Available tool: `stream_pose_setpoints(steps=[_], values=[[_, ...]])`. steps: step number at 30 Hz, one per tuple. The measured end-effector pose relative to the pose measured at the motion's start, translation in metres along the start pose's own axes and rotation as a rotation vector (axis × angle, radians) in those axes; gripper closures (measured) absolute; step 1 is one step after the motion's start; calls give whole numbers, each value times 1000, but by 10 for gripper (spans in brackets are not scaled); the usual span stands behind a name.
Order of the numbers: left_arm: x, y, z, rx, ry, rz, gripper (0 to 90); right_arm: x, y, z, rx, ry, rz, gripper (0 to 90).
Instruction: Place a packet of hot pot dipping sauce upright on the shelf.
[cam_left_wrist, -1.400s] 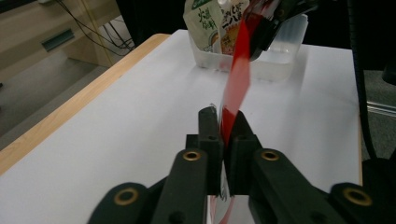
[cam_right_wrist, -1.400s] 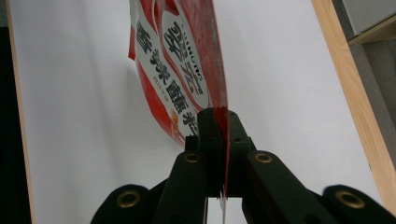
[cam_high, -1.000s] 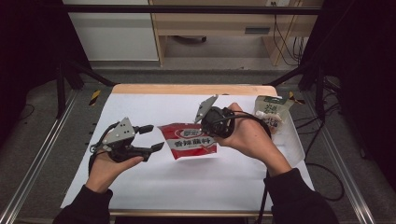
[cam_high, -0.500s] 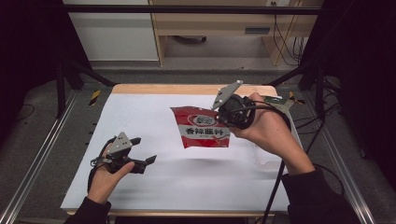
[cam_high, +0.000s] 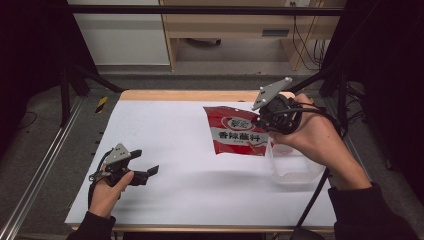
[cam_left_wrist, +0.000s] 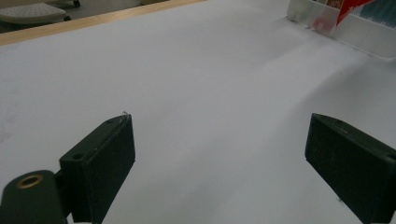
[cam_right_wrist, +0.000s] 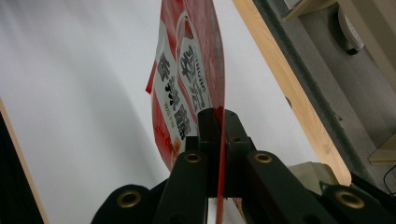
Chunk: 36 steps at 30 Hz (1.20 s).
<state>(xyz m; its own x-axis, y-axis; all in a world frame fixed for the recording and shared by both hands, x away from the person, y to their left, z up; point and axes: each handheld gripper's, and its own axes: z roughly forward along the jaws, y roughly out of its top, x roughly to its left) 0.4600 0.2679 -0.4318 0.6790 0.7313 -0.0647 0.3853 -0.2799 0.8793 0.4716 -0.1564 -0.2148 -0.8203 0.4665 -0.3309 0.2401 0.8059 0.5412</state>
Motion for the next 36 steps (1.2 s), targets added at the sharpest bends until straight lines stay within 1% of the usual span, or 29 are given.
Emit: stream_pose_setpoints(steps=[7, 11, 13, 14, 16, 18, 22, 26, 28, 32, 36], values=[[2, -3, 1, 6, -2, -19, 85, -10, -11, -11, 2, -14, 36, 895], [4, -4, 1, 11, -4, -18, 84, -16, -17, -20, 3, -20, 58, 895], [5, -4, -1, 9, -2, -24, 83, -18, -20, -24, 4, -24, 58, 895], [6, -5, -2, 9, 1, -21, 83, -19, -22, -26, 3, -29, 63, 895], [7, -5, -2, 8, 5, -29, 79, -22, -26, -30, 7, -37, 76, 895], [8, -6, -2, 10, 11, -39, 59, -25, -31, -33, 9, -42, 84, 895], [8, -5, -2, 10, 9, -38, 59, -27, -38, -39, 15, -47, 96, 895], [7, -5, -1, 13, 7, -38, 59, -28, -44, -46, 28, -64, 105, 895], [7, -6, 0, 16, 4, -36, 59, -30, -50, -49, 30, -68, 110, 895], [6, -6, 0, 17, 1, -31, 59, -32, -62, -54, 33, -78, 136, 895], [6, -6, 0, 22, 1, -28, 59, -34, -80, -56, 43, -88, 165, 895]])
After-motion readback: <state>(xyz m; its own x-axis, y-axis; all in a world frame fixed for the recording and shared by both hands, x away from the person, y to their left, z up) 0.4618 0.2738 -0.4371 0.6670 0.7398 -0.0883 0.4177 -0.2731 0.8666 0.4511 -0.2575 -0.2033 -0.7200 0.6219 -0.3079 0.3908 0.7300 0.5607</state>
